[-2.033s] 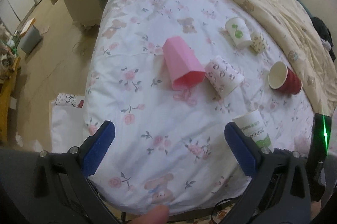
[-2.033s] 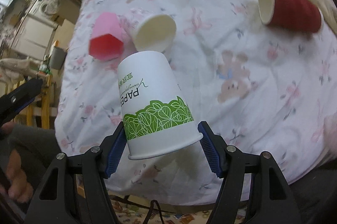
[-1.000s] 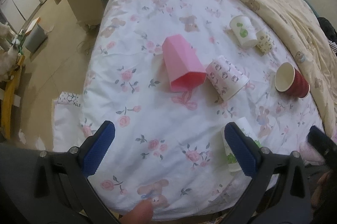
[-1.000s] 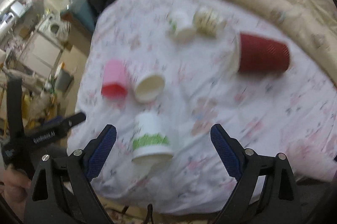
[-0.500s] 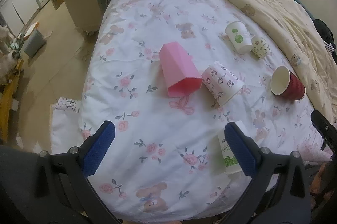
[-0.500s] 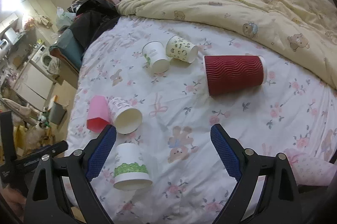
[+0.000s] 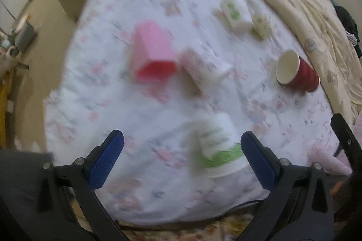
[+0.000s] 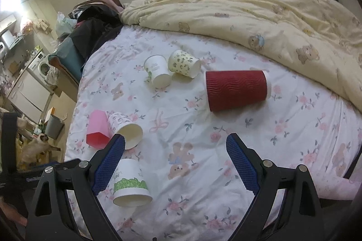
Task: Flip cup upside down
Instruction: 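Close the left gripper around the white green-leaf cup, then lift the cup with the left gripper above the bed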
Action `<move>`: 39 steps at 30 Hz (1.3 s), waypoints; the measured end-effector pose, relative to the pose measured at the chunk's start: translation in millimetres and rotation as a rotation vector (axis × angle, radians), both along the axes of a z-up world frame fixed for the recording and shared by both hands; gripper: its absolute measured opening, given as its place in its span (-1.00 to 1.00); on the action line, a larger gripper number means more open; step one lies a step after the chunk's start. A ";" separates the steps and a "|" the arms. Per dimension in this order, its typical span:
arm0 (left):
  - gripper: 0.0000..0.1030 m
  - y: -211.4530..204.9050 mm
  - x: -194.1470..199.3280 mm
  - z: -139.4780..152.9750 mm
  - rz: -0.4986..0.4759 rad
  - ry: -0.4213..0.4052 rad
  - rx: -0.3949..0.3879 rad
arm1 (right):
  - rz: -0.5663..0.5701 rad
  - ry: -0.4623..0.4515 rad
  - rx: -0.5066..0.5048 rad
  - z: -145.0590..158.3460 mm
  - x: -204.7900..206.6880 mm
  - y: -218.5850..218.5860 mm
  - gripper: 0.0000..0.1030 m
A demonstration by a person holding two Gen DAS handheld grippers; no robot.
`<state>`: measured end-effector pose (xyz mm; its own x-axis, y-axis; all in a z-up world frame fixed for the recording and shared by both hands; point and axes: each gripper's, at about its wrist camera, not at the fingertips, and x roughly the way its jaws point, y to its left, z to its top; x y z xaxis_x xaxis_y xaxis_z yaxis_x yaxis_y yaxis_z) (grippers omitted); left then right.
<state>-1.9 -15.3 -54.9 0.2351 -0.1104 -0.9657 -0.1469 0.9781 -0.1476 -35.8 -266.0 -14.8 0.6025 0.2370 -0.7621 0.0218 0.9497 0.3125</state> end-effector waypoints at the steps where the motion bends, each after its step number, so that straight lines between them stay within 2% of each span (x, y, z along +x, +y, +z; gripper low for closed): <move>1: 0.94 -8.1 2.3 -3.5 -0.008 0.016 -0.005 | -0.006 0.002 0.005 0.0 -0.5 -2.5 0.81; 4: 0.84 -37.6 10.6 -18.5 -0.042 0.073 -0.010 | -0.019 0.008 0.028 0.3 -1.7 -9.9 0.81; 9: 0.84 -67.5 16.4 -35.9 -0.056 0.109 0.003 | -0.058 0.024 0.050 -1.7 -1.4 -23.7 0.81; 12: 0.84 -76.8 19.6 -51.8 -0.051 0.151 0.010 | -0.073 0.033 0.058 -3.0 0.0 -28.9 0.81; 14: 0.70 -79.3 21.0 -61.0 -0.048 0.175 0.013 | -0.079 0.036 0.050 -3.6 0.3 -30.5 0.81; 17: 0.65 -81.4 22.5 -68.5 -0.044 0.185 0.027 | -0.079 0.045 0.049 -5.8 1.7 -30.8 0.81; 18: 0.57 -81.8 22.9 -69.0 -0.046 0.182 0.024 | -0.079 0.049 0.047 -6.6 2.2 -30.1 0.81; 20: 0.06 -82.6 22.9 -69.0 -0.059 0.185 0.022 | -0.076 0.054 0.044 -7.7 3.2 -28.6 0.81; 21: 0.05 -82.0 22.6 -68.9 -0.065 0.192 0.010 | -0.074 0.054 0.042 -7.7 3.4 -28.1 0.81; 27: 0.00 -69.3 20.2 -51.4 -0.076 0.149 -0.011 | -0.056 0.048 0.022 -7.1 3.6 -21.3 0.81; 33: -0.01 -48.5 13.5 -13.9 -0.103 0.062 -0.033 | -0.024 0.068 0.036 -11.3 5.2 -11.8 0.81; 39: -0.01 -20.8 9.4 20.5 -0.110 -0.031 -0.046 | 0.005 0.052 0.039 -7.9 6.0 2.9 0.81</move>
<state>7.5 -36.0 -34.4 0.2489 -0.1810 -0.9515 -0.0338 0.9802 -0.1953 -29.7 -263.1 -22.7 0.5615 0.2701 -0.7822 0.0344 0.9368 0.3482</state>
